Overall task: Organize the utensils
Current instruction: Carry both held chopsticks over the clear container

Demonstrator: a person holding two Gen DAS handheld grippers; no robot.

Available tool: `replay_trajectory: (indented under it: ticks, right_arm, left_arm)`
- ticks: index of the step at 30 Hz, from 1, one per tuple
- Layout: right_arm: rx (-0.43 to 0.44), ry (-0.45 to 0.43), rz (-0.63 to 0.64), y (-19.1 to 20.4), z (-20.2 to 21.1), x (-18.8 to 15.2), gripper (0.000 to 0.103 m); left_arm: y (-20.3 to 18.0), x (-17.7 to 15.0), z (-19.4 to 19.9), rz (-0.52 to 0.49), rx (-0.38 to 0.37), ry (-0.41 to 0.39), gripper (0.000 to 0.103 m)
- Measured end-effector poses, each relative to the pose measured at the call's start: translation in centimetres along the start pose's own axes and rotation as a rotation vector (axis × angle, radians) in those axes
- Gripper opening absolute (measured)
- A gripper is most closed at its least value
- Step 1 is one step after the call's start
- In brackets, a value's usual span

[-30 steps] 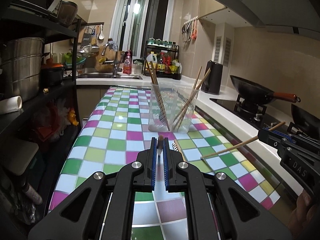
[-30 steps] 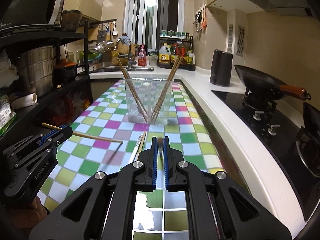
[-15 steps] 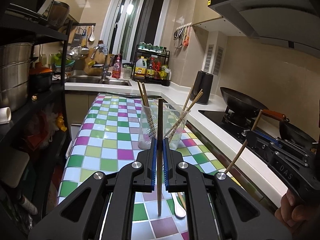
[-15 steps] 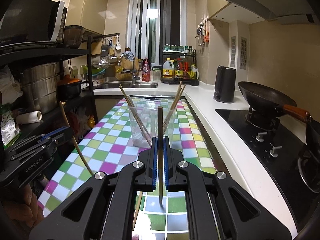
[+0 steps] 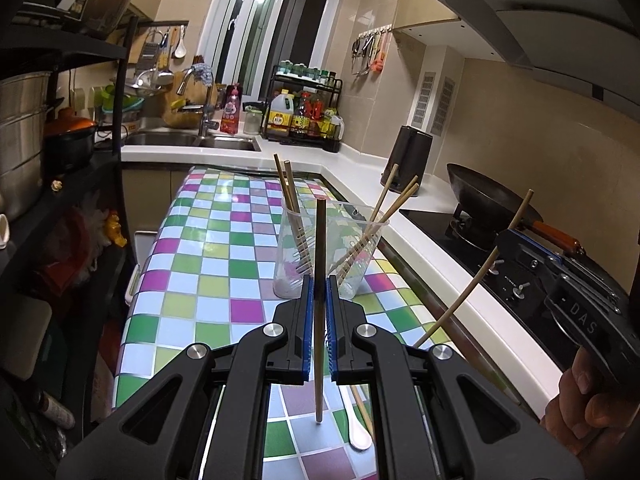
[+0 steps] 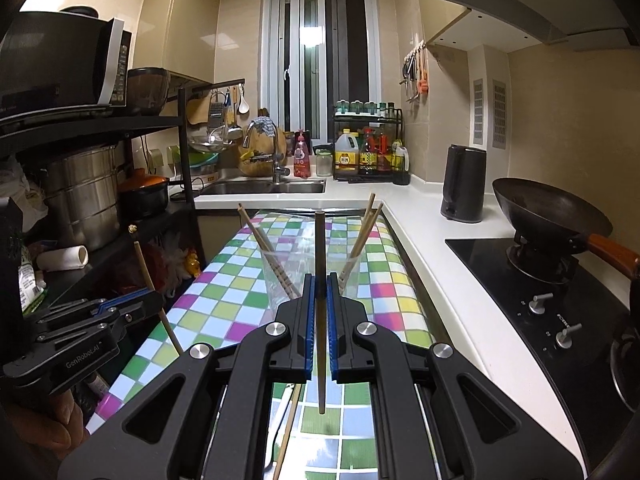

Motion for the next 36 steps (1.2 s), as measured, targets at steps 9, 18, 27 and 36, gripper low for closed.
replay_trajectory:
  ticks: [9, 18, 27, 36]
  right_arm:
    - [0.02, -0.006, -0.015, -1.1, -1.6, 3.2, 0.006]
    - [0.06, -0.025, -0.017, -1.3, -3.1, 6.7, 0.006]
    - [0.09, -0.123, -0.025, -2.1, -4.0, 13.3, 0.006]
    - [0.075, -0.159, -0.012, -2.9, -7.5, 15.6, 0.006]
  left_arm:
    - [-1.3, 3.1, -1.5, -0.036, 0.012, 0.035, 0.006]
    - [-1.5, 6.9, -2.4, -0.043, -0.016, 0.017, 0.006]
    - [-1.8, 14.5, -2.4, -0.038, -0.044, -0.089, 0.006]
    - [-3.6, 20.0, -5.6, -0.044, -0.06, -0.183, 0.006]
Point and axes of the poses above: each gripper's, at about its wrist camera, not at the fingertips, and z roughly against the way its jaws point, y to its left, x to its top, the point moved 3 cm from there along -z, roughly the way its jaws point, and after that the axes turned 9 degrees about x, right-handed, at the moved point
